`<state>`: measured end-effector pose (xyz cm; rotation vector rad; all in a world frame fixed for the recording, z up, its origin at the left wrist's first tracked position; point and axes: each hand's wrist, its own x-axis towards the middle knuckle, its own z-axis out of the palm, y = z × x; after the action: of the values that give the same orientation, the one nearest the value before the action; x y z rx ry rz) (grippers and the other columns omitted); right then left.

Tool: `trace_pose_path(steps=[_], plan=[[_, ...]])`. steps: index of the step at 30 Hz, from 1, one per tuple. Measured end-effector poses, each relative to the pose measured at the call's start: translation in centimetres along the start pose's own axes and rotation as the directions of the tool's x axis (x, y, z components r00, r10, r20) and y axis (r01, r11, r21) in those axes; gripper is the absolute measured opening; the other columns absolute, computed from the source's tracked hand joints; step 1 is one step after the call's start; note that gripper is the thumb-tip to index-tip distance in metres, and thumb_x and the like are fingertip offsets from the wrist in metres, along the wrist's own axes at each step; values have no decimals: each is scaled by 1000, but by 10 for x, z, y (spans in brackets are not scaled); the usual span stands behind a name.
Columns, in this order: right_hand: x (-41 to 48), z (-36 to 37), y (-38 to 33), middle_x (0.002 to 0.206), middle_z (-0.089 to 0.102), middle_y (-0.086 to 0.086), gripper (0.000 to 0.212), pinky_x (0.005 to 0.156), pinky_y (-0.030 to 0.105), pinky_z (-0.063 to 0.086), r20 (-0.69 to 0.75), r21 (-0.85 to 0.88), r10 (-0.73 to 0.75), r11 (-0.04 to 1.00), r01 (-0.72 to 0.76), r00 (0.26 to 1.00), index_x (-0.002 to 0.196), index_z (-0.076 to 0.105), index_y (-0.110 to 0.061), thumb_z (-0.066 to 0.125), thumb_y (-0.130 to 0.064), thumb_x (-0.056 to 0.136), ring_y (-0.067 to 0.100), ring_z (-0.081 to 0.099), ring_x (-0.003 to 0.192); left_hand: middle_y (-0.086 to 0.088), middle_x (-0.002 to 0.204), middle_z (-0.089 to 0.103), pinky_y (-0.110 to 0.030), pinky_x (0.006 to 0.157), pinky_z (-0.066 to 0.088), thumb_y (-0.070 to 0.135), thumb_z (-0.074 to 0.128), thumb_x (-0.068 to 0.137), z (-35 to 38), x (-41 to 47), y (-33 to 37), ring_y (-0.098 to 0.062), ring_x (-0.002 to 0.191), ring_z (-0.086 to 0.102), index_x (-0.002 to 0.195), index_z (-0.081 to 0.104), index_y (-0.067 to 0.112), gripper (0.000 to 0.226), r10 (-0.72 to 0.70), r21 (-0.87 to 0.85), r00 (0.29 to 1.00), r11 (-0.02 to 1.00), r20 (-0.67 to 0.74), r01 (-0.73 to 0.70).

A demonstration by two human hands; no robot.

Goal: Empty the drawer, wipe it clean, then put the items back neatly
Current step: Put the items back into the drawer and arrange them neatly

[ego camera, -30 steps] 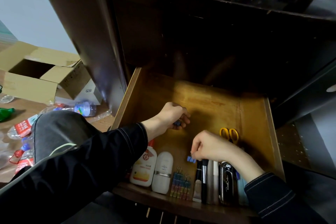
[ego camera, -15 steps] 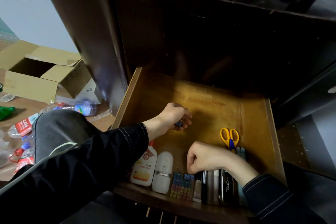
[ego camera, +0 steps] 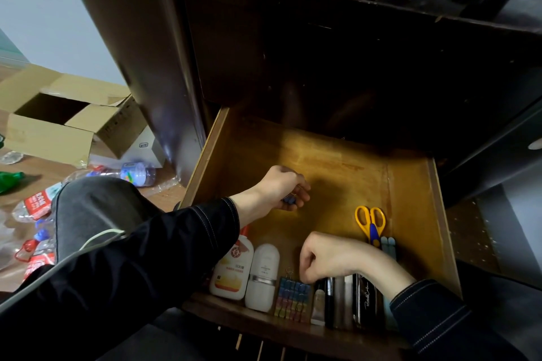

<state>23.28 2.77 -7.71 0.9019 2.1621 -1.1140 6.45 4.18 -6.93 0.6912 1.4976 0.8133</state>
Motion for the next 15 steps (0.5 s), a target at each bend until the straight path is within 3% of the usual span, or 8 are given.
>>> trace_pose_path(steps=[8,11,15], plan=[[2,2,1,91,76,4,14,72,33,53,0,10,-22,1000,22,1000,93,80,-10,72,-19,86,7,60,75,-12,76,72,-25,48,50,6,55,93,1,-2,2,-18,53,62,103,69,-6,21,0,-4,1000,1000,12,0],[3,2,3,77,71,0,17,63,29,47,-11,10,-4,1000,4,1000,88,79,-12,71,-27,88,5,56,66,-19,85,72,-27,52,53,-2,47,90,2,-5,3,-22,58,64,105,67,-8,26,-7,-25,999,1000,34,7],[0,-11,8,62,63,-4,28,59,29,42,-178,109,57,993,-38,982,83,76,-12,65,-36,91,7,52,56,-27,104,70,-34,64,59,-15,32,81,1,-9,4,-31,76,69,108,65,-8,43,-39,-99,996,994,82,47]])
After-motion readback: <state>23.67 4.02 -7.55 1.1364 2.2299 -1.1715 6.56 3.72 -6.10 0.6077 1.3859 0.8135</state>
